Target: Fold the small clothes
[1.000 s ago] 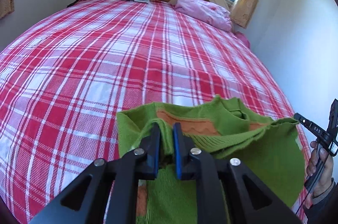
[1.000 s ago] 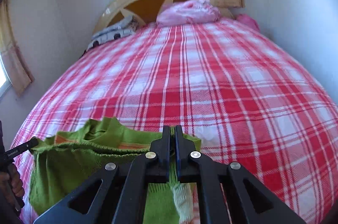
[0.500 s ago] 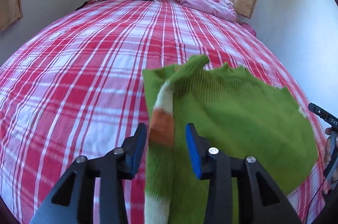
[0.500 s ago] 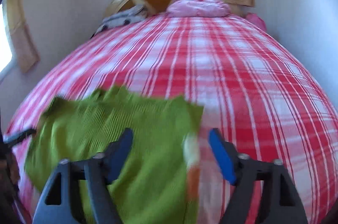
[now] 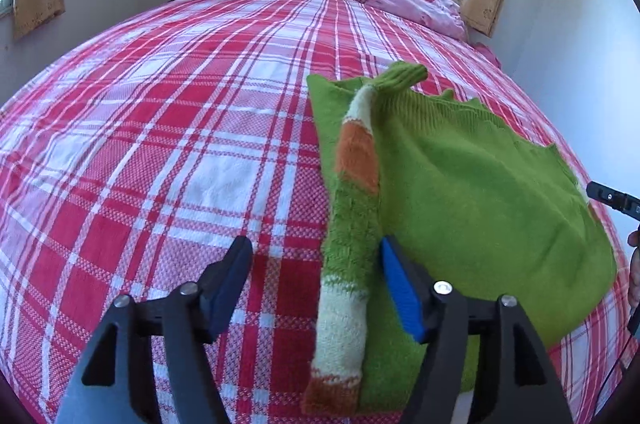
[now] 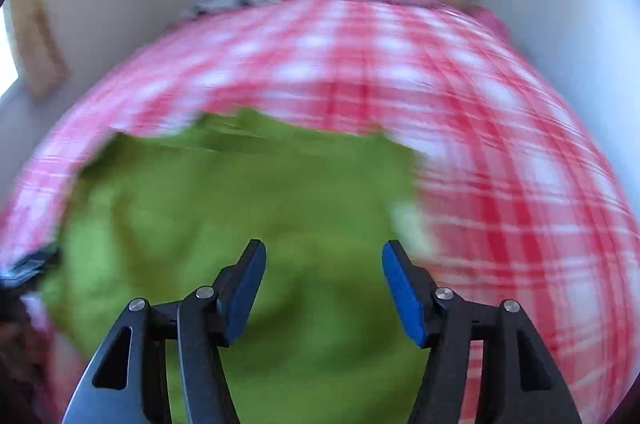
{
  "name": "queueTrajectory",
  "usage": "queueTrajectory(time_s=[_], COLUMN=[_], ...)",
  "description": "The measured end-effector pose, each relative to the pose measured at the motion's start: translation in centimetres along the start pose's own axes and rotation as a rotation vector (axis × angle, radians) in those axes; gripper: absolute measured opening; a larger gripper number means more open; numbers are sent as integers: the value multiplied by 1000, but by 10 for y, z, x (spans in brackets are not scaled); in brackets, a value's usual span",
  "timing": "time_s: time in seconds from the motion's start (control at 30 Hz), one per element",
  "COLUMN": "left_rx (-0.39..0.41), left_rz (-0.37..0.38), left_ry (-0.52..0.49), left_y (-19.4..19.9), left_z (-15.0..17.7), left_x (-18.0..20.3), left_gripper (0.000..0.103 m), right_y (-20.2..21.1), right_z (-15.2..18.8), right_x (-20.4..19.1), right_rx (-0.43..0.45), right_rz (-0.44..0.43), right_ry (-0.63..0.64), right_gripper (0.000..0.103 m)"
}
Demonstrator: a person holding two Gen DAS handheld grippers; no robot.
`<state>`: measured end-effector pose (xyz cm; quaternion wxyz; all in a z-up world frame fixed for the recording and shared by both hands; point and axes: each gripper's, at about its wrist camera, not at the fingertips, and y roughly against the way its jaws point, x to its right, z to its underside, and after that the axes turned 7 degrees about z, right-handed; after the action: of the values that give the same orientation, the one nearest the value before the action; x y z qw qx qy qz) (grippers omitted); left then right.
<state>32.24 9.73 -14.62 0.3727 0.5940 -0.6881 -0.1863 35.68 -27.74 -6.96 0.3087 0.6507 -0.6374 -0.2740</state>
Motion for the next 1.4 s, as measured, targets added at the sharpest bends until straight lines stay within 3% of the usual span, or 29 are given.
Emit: queueTrajectory(time_s=[0.13,0.23,0.37,0.47,0.53,0.63,0.77,0.93,1.0,1.07,1.13,1.17,1.4], left_rx=[4,4,4,15,20,7,-12,-18,-17,-16,-17,-17,-15], left_rz=[15,25,29,24,28,29,-29,-58,-54,-47,-38,-34,-13], left_ry=[10,5,5,9,14,29,-34,-60,-55,-49,-42,-39,-27], left_y=[0,1,1,3,5,1,-2,-3,-3,-3,-3,-3,-3], left_z=[2,4,5,5,4,3,5,7,7,7,7,7,7], left_x=[-2,0,0,-1,-2,-5,8,11,9,8,5,6,5], left_gripper=[72,75,75,75,76,78,84,86,87,88,88,89,91], right_y=[-19,-54,-83,-99,-90,-73,-74,-115,-122,-114,-108,-105,-52], right_z=[10,8,-32,-55,-56,-48,-47,-74,-84,-91,-92,-89,-37], right_x=[-76,-102,-80,-80,-85,-114,-179,-233,-250,-256,-255,-254,-225], right_rx=[-72,-115,-112,-112,-87,-50,-53,-139,-114,-69,-78,-85,14], right_rz=[-176,-114,-88,30,1,-71,-137,-57,-50,-129,-281,-310,-171], right_ry=[163,184,-4,-16,-32,42,209,262,277,250,175,163,318], right_gripper=[62,62,62,62,62,62,62,62,62,62,62,62,62])
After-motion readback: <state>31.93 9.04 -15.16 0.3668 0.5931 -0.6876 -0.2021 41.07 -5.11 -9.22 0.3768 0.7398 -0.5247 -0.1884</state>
